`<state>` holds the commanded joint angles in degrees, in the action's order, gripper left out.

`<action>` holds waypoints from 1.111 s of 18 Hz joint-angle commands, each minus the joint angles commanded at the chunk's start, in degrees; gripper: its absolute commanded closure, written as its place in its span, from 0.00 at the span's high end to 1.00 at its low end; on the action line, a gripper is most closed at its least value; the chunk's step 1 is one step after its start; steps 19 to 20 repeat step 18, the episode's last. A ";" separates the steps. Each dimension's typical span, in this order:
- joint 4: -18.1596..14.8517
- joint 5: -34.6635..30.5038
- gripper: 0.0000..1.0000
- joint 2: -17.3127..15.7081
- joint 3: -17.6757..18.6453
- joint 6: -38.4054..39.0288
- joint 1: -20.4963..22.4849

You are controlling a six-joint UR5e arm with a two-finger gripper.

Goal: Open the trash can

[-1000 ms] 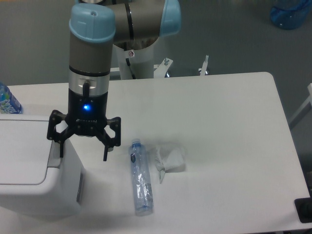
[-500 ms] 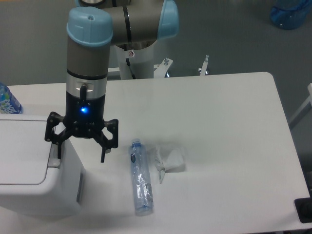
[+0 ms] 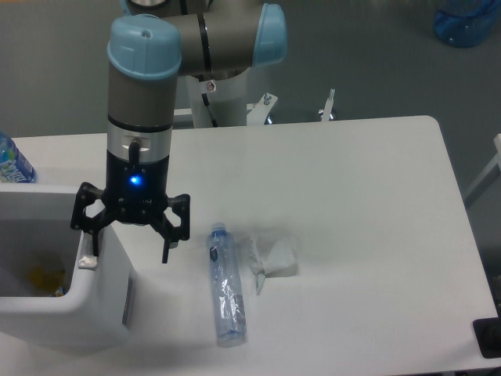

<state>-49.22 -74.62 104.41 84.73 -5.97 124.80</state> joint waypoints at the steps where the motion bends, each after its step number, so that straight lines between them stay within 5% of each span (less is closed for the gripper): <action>1: -0.09 -0.09 1.00 0.00 -1.05 -0.26 0.00; 8: -0.09 -0.97 1.00 -0.35 -5.54 -7.63 4.65; 17: -3.51 -11.24 1.00 -2.90 -1.15 -26.70 11.33; 20: -3.60 -11.86 1.00 -3.07 -1.15 -27.50 12.03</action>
